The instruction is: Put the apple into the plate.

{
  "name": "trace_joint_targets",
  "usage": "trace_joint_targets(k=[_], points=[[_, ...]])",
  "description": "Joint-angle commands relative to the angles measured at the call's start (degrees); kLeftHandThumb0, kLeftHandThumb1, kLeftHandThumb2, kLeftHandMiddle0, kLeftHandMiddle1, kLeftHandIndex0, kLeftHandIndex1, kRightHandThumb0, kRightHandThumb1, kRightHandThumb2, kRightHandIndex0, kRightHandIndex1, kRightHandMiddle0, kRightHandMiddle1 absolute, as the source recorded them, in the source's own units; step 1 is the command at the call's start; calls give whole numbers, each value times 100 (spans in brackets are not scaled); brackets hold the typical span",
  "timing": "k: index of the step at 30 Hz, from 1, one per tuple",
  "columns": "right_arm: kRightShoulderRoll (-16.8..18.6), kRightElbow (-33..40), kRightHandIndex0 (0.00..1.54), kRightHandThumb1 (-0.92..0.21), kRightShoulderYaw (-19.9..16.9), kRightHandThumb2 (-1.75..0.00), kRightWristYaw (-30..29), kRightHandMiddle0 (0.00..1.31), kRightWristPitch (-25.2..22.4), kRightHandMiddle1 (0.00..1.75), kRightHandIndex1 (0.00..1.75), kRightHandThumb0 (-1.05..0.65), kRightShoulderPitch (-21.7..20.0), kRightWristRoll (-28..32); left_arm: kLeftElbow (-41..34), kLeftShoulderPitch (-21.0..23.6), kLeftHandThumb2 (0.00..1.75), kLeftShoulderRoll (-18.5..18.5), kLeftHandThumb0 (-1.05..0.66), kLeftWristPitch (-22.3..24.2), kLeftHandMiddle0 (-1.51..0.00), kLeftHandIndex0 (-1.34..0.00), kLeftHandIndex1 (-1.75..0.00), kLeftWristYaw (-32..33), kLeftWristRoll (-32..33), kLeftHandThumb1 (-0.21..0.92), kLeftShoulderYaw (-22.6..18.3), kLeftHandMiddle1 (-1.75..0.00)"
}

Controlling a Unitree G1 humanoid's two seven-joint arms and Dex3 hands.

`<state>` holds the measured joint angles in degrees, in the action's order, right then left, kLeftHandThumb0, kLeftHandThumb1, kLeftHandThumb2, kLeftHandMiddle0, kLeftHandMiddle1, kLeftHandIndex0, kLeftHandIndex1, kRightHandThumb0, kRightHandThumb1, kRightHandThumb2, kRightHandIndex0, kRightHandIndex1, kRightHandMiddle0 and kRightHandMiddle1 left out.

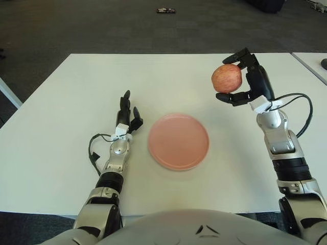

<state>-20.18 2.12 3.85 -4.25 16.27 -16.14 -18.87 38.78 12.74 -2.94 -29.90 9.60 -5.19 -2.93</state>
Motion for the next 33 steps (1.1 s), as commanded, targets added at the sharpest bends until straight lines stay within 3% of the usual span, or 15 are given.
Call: trace_joint_targets(k=[1, 7, 17, 33], points=[[144, 416, 129, -30, 168, -132, 154, 107, 179, 175, 175, -10, 113, 22, 47, -79, 101, 4, -82, 38, -19, 0, -44, 56, -39, 92, -5, 0], [134, 675, 129, -32, 469, -131, 811, 105, 312, 175, 175, -12, 337, 304, 12, -105, 101, 10, -83, 42, -19, 0, -44, 66, -46, 92, 2, -1], [125, 343, 127, -33, 800, -130, 1428, 103, 934, 175, 175, -12, 389, 466, -57, -158, 100, 29, -82, 62, -19, 0, -45, 84, -72, 92, 40, 0], [68, 642, 123, -34, 967, -130, 2149, 99, 825, 175, 175, -13, 723, 392, -107, -186, 101, 45, -82, 142, -18, 0, -46, 97, -79, 92, 70, 0]])
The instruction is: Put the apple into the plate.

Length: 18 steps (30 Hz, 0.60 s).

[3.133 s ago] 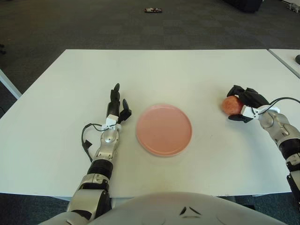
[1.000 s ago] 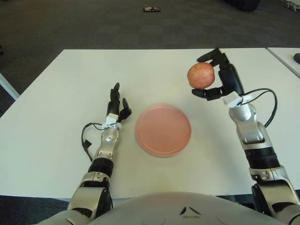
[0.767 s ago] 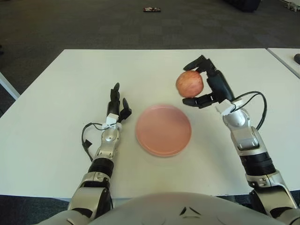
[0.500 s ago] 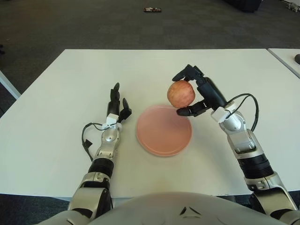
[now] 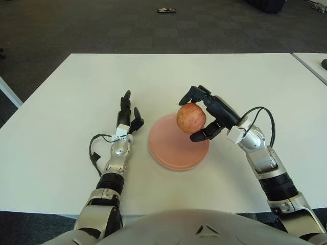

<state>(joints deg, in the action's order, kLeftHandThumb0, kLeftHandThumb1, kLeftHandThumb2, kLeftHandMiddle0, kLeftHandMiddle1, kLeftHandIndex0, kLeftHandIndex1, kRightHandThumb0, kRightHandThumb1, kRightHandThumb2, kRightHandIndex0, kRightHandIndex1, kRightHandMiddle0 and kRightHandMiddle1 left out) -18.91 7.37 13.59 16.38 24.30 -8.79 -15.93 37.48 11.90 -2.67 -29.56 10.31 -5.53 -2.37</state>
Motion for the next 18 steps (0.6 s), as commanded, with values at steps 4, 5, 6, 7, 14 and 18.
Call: trace_joint_targets(k=[4, 5, 6, 7, 14, 18], points=[[-90, 115, 122, -34, 28, -130, 148, 98, 32, 175, 175, -13, 11, -22, 13, -106, 101, 24, -82, 111, -19, 0, -47, 12, -27, 92, 11, 0], [-102, 114, 122, -34, 42, -130, 158, 98, 35, 175, 175, -13, 17, -67, 12, -106, 101, 25, -82, 110, -19, 0, -47, 6, -21, 92, 10, 0], [-123, 119, 122, -33, 54, -130, 175, 98, 32, 175, 175, -13, 26, -107, 10, -106, 102, 28, -82, 112, -19, 0, -47, 5, -18, 92, 11, 0], [-135, 124, 122, -33, 58, -130, 185, 98, 30, 175, 175, -13, 30, -125, 9, -106, 102, 31, -82, 114, -19, 0, -47, 5, -18, 92, 12, 0], [-191, 139, 121, -33, 118, -130, 258, 97, -34, 175, 175, -14, 56, -237, 24, -95, 102, 28, -81, 114, -19, 0, -49, 13, -30, 92, 15, 0], [-205, 144, 121, -33, 148, -129, 282, 97, -59, 175, 175, -14, 81, -272, 25, -94, 102, 24, -81, 113, -19, 0, -49, 7, -31, 92, 18, 0]])
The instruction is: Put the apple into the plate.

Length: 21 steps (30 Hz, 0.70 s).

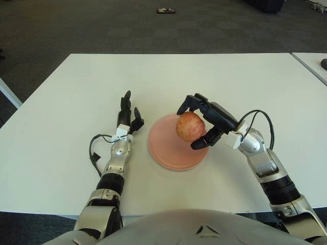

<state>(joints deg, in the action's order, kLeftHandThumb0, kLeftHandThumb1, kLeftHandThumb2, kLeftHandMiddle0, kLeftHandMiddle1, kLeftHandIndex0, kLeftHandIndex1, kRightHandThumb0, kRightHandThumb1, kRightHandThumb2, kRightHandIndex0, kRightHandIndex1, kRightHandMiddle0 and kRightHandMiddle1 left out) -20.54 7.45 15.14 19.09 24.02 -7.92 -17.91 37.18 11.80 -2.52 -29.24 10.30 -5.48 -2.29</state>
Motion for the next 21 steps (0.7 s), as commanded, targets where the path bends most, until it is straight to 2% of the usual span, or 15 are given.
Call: trace_joint_targets(k=[1, 21], points=[[-43, 131, 121, -33, 11, -129, 15, 97, -34, 175, 175, -14, 11, -97, 55, -82, 102, 8, -81, 82, -19, 0, -49, 3, -34, 92, 10, 0], [-56, -324, 119, -33, 291, -129, -74, 96, 92, 175, 175, -13, 37, -544, 49, -56, 103, 2, -80, 82, -19, 0, -50, -42, -5, 92, 12, -1]])
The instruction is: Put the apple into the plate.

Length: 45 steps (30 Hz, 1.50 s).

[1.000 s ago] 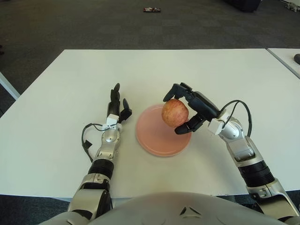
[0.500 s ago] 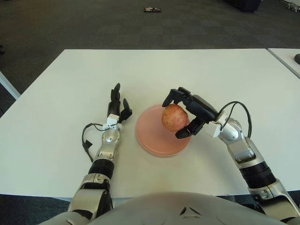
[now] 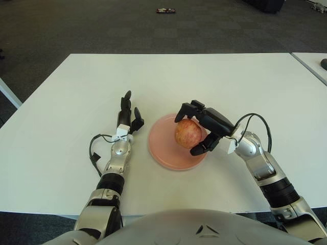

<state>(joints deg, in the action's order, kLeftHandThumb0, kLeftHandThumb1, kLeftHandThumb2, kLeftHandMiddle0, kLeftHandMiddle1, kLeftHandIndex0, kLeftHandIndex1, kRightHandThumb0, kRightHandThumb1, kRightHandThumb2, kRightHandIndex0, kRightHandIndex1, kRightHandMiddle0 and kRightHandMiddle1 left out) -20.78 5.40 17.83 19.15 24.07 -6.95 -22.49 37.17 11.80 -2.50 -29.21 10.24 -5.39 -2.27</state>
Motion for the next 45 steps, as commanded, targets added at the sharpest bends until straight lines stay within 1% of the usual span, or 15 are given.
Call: trace_joint_targets(k=[1, 12, 27, 37, 45], points=[[-27, -158, 119, -33, 32, -129, -94, 96, 96, 175, 175, -13, -68, -115, 47, -57, 103, -2, -80, 80, -19, 0, -49, -38, -17, 92, 13, 0], [53, -679, 119, -33, 116, -129, -405, 97, 242, 175, 175, -11, -168, -515, 34, -42, 103, -12, -80, 103, -19, 0, -48, -39, -40, 92, 28, 0], [105, -1170, 119, -32, 208, -131, -686, 98, 326, 175, 175, -8, -311, -684, 11, -40, 102, 9, -80, 173, -19, 0, -49, -31, -24, 92, 36, 0], [120, -1305, 118, -31, 213, -132, -778, 97, 298, 175, 175, -8, -356, -714, 33, -34, 102, 19, -80, 151, -18, 0, -49, -8, -31, 92, 36, 0], [107, -1400, 118, -30, 224, -133, -903, 97, 368, 175, 175, -8, -387, -747, 61, -22, 102, 33, -80, 129, -19, 0, -48, 10, -43, 92, 38, 0]])
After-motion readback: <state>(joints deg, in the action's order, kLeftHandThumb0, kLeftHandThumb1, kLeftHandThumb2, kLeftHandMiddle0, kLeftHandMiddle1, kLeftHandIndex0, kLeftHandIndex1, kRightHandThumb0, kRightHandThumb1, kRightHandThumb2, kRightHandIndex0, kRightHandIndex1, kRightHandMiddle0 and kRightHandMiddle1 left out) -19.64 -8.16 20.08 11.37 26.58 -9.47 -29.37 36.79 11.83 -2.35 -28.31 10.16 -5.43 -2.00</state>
